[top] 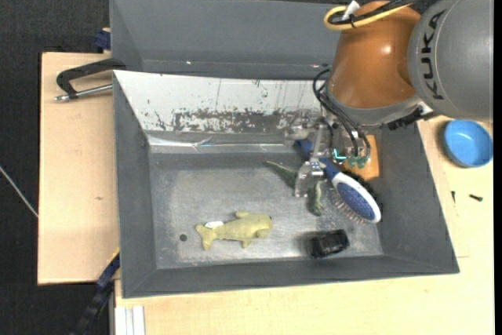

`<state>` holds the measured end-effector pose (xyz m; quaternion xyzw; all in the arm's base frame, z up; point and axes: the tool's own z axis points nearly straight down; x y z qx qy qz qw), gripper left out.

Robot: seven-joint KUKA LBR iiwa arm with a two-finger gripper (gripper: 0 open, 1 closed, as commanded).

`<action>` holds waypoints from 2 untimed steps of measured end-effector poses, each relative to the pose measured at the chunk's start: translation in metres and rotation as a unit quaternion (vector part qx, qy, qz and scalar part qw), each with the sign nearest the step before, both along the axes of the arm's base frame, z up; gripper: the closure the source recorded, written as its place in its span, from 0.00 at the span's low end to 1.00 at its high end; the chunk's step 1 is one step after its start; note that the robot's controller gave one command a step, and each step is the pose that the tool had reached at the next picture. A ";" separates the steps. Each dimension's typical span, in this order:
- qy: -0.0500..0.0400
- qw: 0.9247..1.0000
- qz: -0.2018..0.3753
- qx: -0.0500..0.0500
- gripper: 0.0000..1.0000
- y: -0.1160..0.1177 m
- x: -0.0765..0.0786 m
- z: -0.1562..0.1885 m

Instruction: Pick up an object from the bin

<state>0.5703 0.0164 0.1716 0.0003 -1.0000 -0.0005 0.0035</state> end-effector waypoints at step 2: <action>-0.007 0.985 -0.170 0.000 0.00 -0.027 0.000 -0.070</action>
Offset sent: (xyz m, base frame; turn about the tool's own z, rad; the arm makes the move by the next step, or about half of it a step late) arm -0.0048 -0.0250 -0.1016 0.2242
